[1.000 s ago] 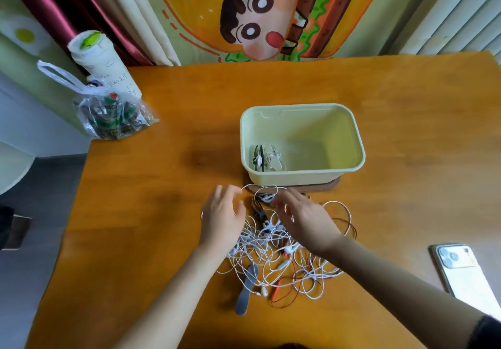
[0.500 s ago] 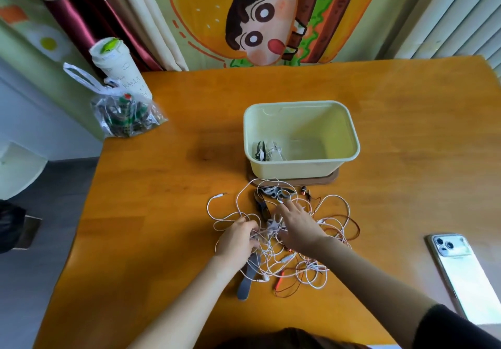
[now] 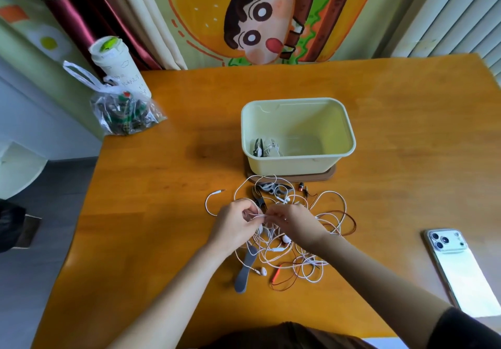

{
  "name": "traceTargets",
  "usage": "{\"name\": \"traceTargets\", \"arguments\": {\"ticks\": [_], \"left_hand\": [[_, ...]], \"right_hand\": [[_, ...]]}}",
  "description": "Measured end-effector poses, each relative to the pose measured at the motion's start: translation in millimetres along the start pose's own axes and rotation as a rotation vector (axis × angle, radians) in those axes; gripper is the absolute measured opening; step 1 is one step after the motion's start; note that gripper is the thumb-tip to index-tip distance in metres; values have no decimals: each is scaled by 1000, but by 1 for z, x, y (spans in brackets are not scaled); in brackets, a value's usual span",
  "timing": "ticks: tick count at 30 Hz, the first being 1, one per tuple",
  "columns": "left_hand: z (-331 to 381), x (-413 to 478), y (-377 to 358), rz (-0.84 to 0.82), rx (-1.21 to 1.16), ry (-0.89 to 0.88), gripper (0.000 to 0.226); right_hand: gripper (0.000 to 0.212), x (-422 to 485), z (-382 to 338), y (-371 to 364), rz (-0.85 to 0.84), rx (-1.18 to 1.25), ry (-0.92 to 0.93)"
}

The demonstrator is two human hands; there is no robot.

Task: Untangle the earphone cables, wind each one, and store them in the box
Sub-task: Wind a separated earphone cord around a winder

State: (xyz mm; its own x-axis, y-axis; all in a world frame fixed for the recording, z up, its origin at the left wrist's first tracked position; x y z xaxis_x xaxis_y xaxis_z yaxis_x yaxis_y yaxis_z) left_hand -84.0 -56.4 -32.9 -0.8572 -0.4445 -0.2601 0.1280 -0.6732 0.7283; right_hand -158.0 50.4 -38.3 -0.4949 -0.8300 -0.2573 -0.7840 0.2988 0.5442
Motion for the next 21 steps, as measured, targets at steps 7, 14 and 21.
{"name": "traceTargets", "arguments": {"ticks": [7, 14, 21], "left_hand": [[-8, -3, 16, -25, 73, -34, 17], [29, -7, 26, -26, -314, -43, 23], [53, -8, 50, 123, -526, -80, 23]], "right_hand": [[19, -18, 46, 28, 71, -98, -189], [39, -18, -28, 26, 116, 23, 78], [14, -18, -55, 30, 146, 170, 129]]}}
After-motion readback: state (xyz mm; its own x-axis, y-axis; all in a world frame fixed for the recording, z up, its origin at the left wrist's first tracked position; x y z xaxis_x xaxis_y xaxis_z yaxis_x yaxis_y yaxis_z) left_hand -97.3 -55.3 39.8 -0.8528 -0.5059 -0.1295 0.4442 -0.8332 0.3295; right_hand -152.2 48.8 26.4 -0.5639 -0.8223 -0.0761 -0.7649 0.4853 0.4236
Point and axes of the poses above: each hand's wrist, its own x-axis towards the middle knuckle, its own y-axis out of the back of the hand, z = x × y, the point moved 7 cm from there along x, towards the middle knuckle, and after that the axes turned 11 degrees about x, right-handed, at the moved point
